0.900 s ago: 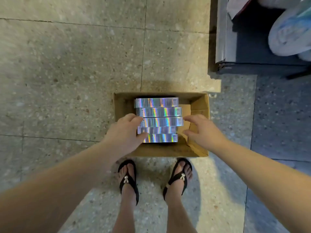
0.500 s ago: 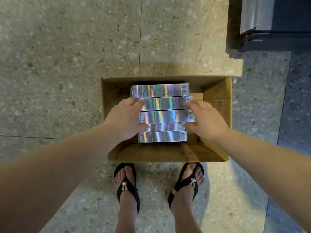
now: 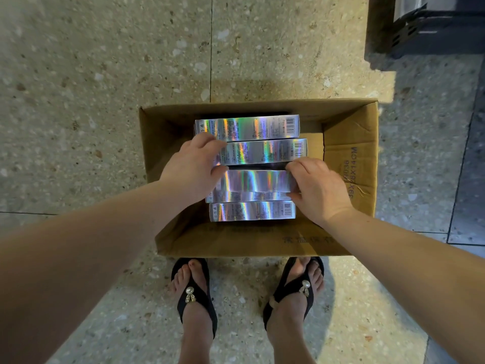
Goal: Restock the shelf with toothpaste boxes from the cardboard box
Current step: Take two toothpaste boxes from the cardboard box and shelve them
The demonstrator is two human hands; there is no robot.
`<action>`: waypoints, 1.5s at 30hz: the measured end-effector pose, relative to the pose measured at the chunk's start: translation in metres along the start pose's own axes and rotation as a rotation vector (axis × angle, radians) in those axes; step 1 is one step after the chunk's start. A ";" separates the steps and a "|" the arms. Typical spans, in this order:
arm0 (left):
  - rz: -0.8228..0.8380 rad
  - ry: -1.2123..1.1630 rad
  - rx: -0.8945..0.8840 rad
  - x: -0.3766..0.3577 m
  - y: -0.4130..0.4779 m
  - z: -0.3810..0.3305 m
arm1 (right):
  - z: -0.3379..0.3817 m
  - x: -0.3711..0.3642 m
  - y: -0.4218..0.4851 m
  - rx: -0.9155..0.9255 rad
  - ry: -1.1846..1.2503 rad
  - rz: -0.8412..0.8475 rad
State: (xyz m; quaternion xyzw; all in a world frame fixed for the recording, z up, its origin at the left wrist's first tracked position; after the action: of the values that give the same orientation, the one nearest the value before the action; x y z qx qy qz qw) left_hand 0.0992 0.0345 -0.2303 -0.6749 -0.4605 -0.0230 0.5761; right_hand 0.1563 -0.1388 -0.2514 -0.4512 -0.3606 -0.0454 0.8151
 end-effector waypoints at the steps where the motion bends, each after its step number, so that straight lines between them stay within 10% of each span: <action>1: -0.015 0.008 -0.002 0.002 0.001 -0.001 | -0.003 0.000 -0.004 0.007 0.079 0.009; 15: -0.047 0.392 0.151 -0.020 0.015 -0.007 | -0.077 0.004 -0.104 -0.075 0.312 -0.075; 27: -0.190 -0.204 0.009 0.013 -0.053 0.001 | -0.052 0.051 -0.141 -0.090 0.423 -0.177; 45: -0.336 -0.280 -0.324 0.262 -0.328 -0.152 | 0.068 0.300 -0.448 -0.013 0.486 -0.660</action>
State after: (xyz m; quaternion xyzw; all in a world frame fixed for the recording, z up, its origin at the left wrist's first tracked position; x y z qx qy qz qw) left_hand 0.1133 0.0405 0.2158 -0.6692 -0.6315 -0.0980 0.3792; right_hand 0.1612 -0.2746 0.2745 -0.2928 -0.2824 -0.4121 0.8153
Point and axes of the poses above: each hand's wrist, its own y-axis towards the middle knuckle, its own x-axis out of the back of the hand, z = x × y, the point moved 10 cm from there along y, towards the middle knuckle, and after that the axes turned 13 degrees about z, right-handed, at the moved point
